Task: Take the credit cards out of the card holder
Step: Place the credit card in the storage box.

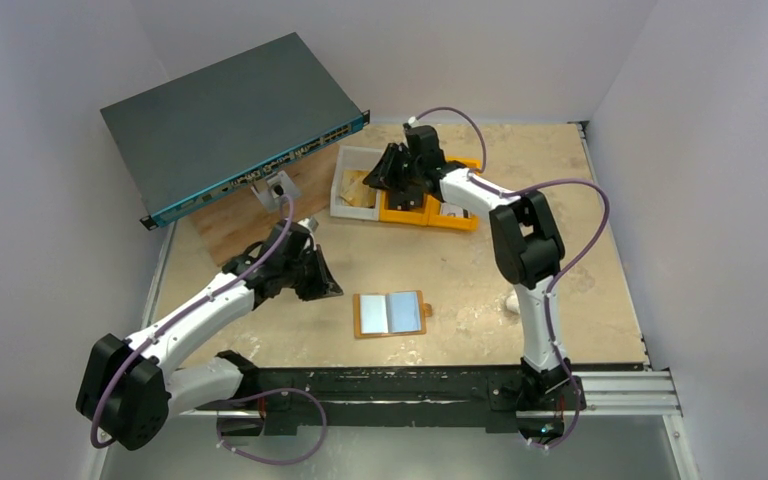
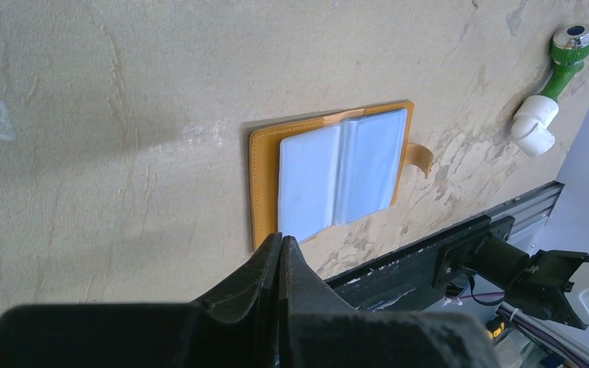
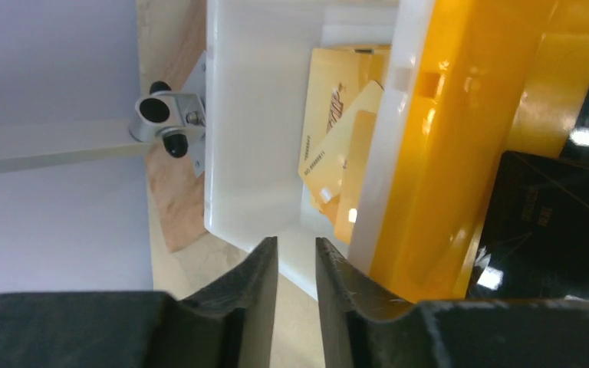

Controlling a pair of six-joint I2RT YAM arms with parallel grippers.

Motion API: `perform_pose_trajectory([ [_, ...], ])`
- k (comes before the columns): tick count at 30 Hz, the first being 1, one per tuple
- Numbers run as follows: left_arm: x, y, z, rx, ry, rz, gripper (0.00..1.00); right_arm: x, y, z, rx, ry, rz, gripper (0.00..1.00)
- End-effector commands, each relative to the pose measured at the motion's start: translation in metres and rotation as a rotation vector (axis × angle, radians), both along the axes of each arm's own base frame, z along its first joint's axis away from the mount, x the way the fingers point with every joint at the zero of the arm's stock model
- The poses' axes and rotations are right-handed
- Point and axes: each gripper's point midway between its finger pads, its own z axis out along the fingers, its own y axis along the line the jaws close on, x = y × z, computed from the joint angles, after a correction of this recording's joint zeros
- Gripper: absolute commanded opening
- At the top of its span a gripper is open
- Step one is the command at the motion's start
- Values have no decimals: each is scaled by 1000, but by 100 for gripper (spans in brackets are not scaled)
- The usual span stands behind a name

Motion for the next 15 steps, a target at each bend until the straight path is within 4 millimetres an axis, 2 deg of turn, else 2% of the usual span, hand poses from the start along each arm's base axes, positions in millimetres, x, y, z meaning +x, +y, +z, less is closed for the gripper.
perform_pose_trajectory([
  [1, 3, 1, 3, -7, -31, 0, 0, 16, 6, 35, 35, -80, -14, 33],
  [5, 3, 1, 2, -6, -29, 0, 0, 15, 7, 36, 32, -80, -12, 49],
  [11, 2, 2, 0, -3, -24, 0, 0, 10, 3, 52, 26, -99, -15, 60],
  [15, 2, 2, -1, -2, -21, 0, 0, 0, -5, 64, 18, -111, -23, 67],
])
